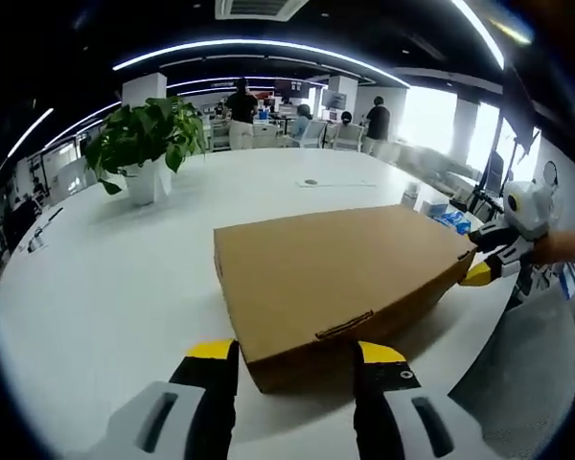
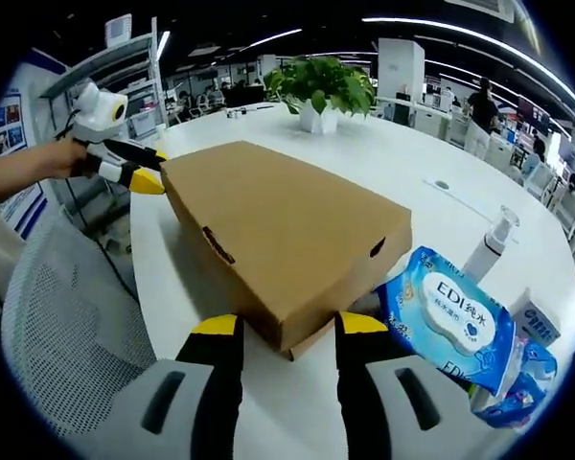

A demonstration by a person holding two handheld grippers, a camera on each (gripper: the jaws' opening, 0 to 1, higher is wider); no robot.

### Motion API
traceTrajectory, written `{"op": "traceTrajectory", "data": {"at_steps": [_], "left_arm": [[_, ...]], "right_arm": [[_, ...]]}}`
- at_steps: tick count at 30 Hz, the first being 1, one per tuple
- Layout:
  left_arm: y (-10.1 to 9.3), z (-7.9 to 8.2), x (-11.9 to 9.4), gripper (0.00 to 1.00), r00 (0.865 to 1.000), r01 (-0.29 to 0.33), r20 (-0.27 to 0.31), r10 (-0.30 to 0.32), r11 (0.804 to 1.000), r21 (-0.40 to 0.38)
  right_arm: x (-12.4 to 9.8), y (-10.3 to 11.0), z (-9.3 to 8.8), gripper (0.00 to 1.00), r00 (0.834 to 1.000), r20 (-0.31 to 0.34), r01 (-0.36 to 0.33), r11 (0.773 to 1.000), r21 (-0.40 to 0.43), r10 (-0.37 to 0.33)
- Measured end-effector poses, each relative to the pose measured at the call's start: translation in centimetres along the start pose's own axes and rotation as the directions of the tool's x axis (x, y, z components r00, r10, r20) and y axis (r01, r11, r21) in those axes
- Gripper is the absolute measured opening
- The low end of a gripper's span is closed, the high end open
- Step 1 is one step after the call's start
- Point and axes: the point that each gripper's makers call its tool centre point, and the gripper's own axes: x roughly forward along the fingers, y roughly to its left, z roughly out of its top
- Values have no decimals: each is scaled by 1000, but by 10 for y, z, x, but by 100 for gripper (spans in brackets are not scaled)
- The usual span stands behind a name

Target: Operate the shoe box by opening the lid, removing the specified soft item, and placing it in the target area until the item is outside and the box remains undamaged.

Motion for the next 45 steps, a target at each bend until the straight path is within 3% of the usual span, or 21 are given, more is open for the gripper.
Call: {"op": "traceTrajectory", "data": {"at_steps": [9,17,20,33,45], "left_arm": [[0,-2,2,48,1000,4,-5,-5,1000,-9],[-1,0,-1,48,1000,2,-13,-2,1000,29],[0,-1,0,47,1000,2,-14,-2,1000,27],[1,-8,8,46,999,-4,-41,5,1000,18],[10,1,18,46,999,-7,-39,8,1000,16]], "right_arm": [[-7,-1,-2,34,1000,3,-4,1000,14,4],[-20,1,14,32,998,58,-9,1000,-4,9],[-16,2,16,28,998,59,-8,1000,-15,9],[-7,0,6,29,1000,26,-5,1000,3,5],[3,-11,14,30,999,34,2,1000,30,-3]]}}
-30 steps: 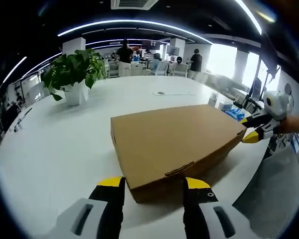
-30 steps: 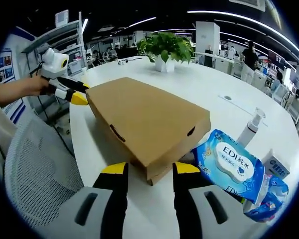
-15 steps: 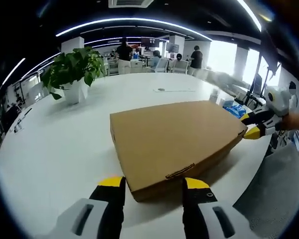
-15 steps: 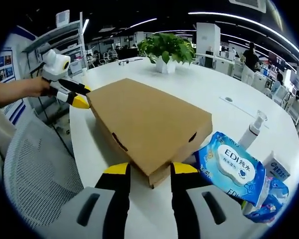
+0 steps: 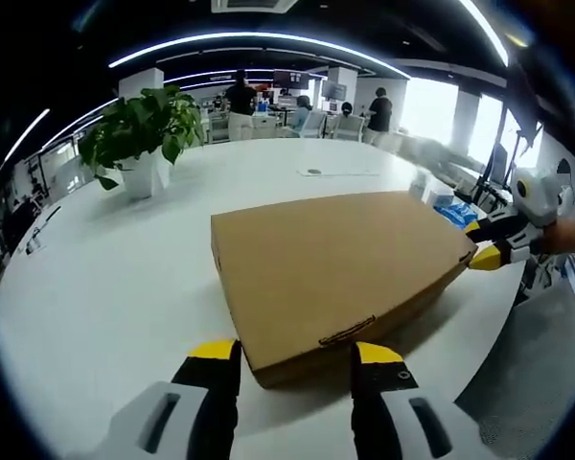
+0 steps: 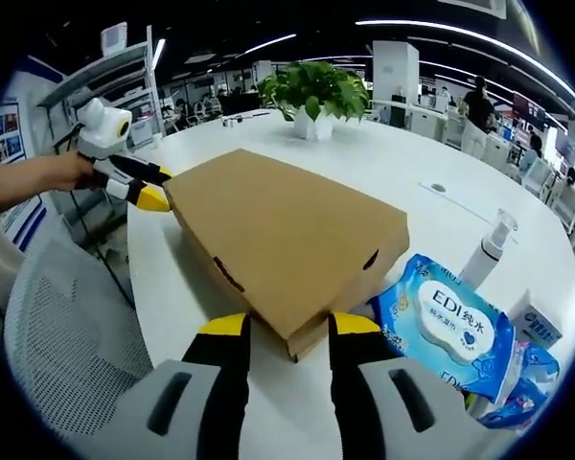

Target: Operate the shoe box by opening the lid, removing the specified soft item, and placing it in the target area until the item is outside and the box remains undamaged.

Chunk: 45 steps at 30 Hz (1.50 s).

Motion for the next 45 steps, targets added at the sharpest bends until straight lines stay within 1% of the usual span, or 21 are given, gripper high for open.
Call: {"op": "traceTrajectory", "data": {"at_steps": [18,35,45], "left_arm": [[17,23,26,47,1000,14,-10,-14,1000,15],[21,39,45,47,1000,12,-9,-12,1000,3],[21,45,51,48,1000,4,-7,-4,1000,4]], "right_arm": [[17,-22,15,30,1000,11,19,1000,24,-20],[27,-48,25,31,999,4,43,999,23,-43],[28,-53,28,31,998,12,59,998,35,-59]]}}
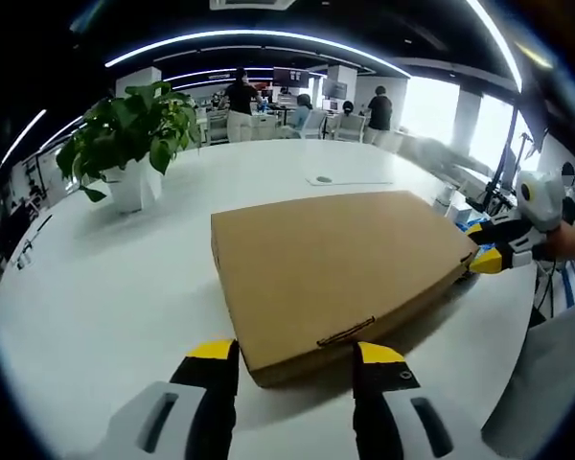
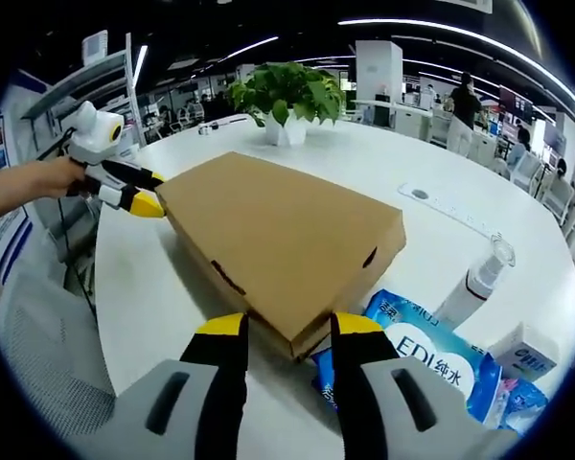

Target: Operate the shoe box by opening the lid, removing the specified soft item, and placing it in the target area until the item is outside and the box remains undamaged.

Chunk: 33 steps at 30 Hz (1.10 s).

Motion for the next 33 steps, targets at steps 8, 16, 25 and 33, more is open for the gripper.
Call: {"op": "traceTrajectory", "data": {"at_steps": [8,16,25,33], "left_arm": [[-4,-2,-6,49,1000,-11,13,11,1000,-23],[-15,-3,-18,56,999,-14,39,14,1000,-18],[-30,0,-38,64,996,-22,89,23,1000,-11],[-58,1,-54,64,992,21,120,-26,999,36]], "right_arm": [[-8,2,3,33,999,35,14,1000,7,-14],[-26,-1,1,39,997,59,39,999,0,-39],[-57,-10,-9,47,992,94,87,996,10,-88],[-89,-22,-24,54,982,116,144,989,41,-148]]}}
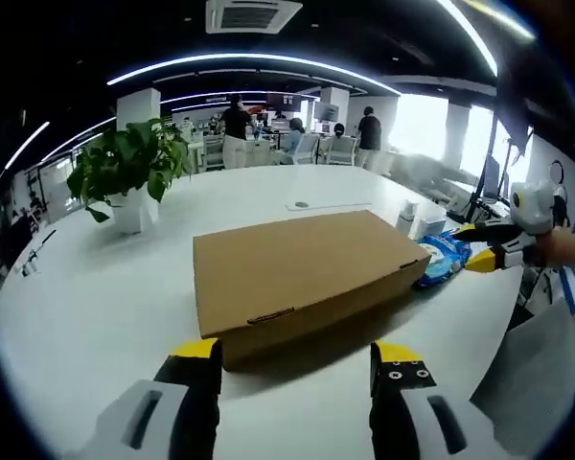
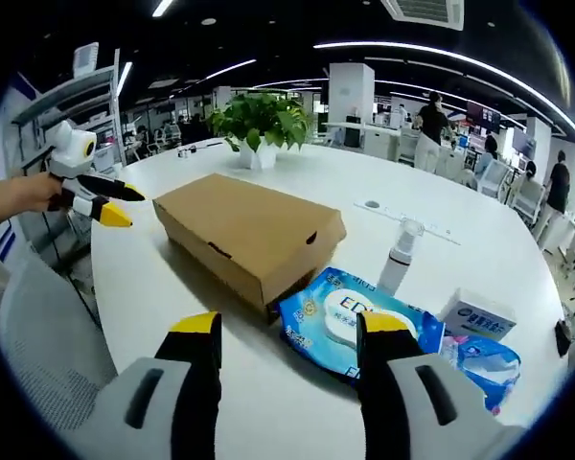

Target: Operate the shoe box by opening the lid, removing the specified soft item, and placing it in the target area until the item is outside and the box remains undamaged.

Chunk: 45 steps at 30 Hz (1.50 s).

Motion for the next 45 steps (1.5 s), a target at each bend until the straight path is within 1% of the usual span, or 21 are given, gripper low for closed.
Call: {"op": "traceTrajectory", "data": {"at_steps": [5,9,15,20,23,26,29,33,37,41,45], "left_arm": [[-15,0,-8,68,1000,26,16,-26,1000,16],[-21,0,-13,71,999,35,20,-36,999,30],[-31,-1,-24,75,998,44,45,-46,998,35],[-35,-5,-33,84,997,38,67,-40,999,28],[-37,-5,-40,88,995,35,92,-37,999,19],[-38,-7,-44,93,995,32,95,-34,999,21],[-37,-8,-49,100,995,21,98,-22,1000,15],[-38,-8,-57,100,994,17,112,-18,1000,6],[-40,-12,-62,100,994,15,107,-16,1000,12],[-42,-14,-66,100,994,18,108,-20,1000,11],[-41,-14,-68,100,994,15,109,-16,1000,12]], "right_arm": [[-17,-10,-7,58,1000,1,31,999,12,-31],[-31,-18,-14,61,999,-4,53,998,20,-53],[-50,-22,-24,66,997,-11,71,997,38,-71],[-66,-23,-31,72,997,-6,83,995,46,-83],[-73,-23,-33,78,996,-4,87,995,51,-87],[-82,-24,-35,83,995,6,100,993,62,-100],[-90,-25,-37,85,994,11,108,992,70,-109],[-99,-25,-42,91,993,13,115,990,81,-116],[-105,-24,-44,96,993,17,113,990,89,-115],[-108,-24,-46,96,993,12,118,990,77,-119],[-111,-23,-46,96,992,18,121,989,81,-123]]}}
